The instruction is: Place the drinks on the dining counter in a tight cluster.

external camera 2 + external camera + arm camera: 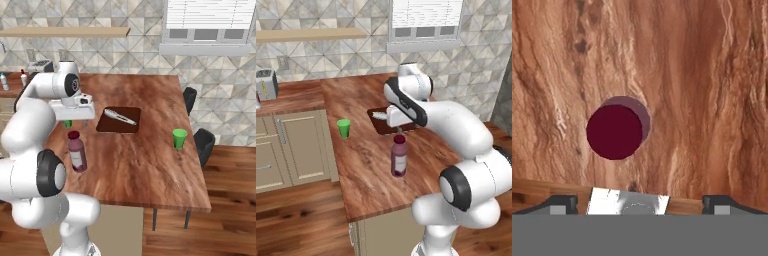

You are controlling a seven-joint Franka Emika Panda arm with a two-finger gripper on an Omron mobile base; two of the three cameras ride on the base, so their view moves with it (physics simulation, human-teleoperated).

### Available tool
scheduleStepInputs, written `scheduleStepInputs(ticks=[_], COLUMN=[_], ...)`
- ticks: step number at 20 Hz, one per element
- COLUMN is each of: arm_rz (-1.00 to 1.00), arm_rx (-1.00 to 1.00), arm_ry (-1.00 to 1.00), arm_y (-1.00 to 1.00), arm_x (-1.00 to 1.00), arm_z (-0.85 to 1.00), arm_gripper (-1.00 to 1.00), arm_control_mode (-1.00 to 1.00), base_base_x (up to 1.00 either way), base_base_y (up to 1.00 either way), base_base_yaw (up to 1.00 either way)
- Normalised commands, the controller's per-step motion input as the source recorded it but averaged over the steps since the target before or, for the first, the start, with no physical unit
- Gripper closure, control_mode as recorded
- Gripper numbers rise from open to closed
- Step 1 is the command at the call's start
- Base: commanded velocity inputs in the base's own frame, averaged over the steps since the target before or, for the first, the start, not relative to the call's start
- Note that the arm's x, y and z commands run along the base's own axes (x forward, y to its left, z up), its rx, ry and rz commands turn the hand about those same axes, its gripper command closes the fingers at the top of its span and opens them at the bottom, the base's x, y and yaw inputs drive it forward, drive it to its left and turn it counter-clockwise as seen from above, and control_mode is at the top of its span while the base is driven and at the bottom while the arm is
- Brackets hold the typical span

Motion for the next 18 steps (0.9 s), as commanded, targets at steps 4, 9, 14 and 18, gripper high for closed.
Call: scheduleStepInputs(ticks=[4, 9, 14, 18], arm_rz=[0.00, 0.00, 0.00, 0.00], arm_rx=[0.03, 0.03, 0.00, 0.00], arm_ry=[0.01, 0.00, 0.00, 0.00], arm_y=[0.00, -0.04, -0.05, -0.08], arm_x=[-0.89, -0.86, -0.22, 0.00], arm_z=[0.17, 0.10, 0.02, 0.00], arm_gripper=[-1.00, -1.00, -1.00, -1.00], arm_control_mode=[-1.00, -1.00, -1.00, -1.00], base_base_x=[0.00, 0.00, 0.00, 0.00], base_base_y=[0.00, 0.00, 0.00, 0.00], base_base_yaw=[0.00, 0.00, 0.00, 0.00])
